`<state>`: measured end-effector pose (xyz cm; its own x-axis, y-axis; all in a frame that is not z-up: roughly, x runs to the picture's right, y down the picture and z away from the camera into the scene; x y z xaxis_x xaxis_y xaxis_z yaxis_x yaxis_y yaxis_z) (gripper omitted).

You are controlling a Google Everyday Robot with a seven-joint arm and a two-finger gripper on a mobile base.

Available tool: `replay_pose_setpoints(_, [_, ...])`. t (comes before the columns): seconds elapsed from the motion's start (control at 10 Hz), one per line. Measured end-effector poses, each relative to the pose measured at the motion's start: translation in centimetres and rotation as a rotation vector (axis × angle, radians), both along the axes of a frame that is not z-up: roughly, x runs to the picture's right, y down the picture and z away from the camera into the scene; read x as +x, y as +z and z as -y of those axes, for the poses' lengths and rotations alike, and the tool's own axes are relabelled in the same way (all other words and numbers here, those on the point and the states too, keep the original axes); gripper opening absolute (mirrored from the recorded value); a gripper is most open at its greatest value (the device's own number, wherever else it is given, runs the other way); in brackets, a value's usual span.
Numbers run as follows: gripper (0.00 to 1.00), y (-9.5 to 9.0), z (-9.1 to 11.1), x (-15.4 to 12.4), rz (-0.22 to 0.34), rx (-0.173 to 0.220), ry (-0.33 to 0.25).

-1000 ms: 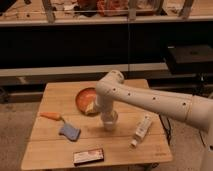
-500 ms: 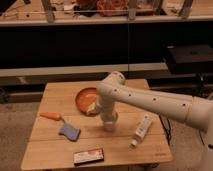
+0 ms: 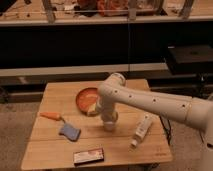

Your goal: Pick up the ceramic cup

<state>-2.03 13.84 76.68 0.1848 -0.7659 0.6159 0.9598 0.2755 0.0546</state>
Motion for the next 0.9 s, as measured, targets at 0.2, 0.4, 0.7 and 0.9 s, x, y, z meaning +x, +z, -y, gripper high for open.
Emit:
replay_pose_setpoints(0.2, [0.80, 0.11, 0.01, -0.05, 0.001, 0.002, 0.000])
replay_pose_setpoints(0.4, [0.80, 0.25, -0.03, -0.22, 0.004, 0.002, 0.000])
replay_pose_setpoints(0.7, [0.80, 0.41, -0.04, -0.17, 0.003, 0.004, 0.002])
replay_pose_setpoints(0.9, [0.80, 0.52, -0.02, -0.20, 0.003, 0.006, 0.002])
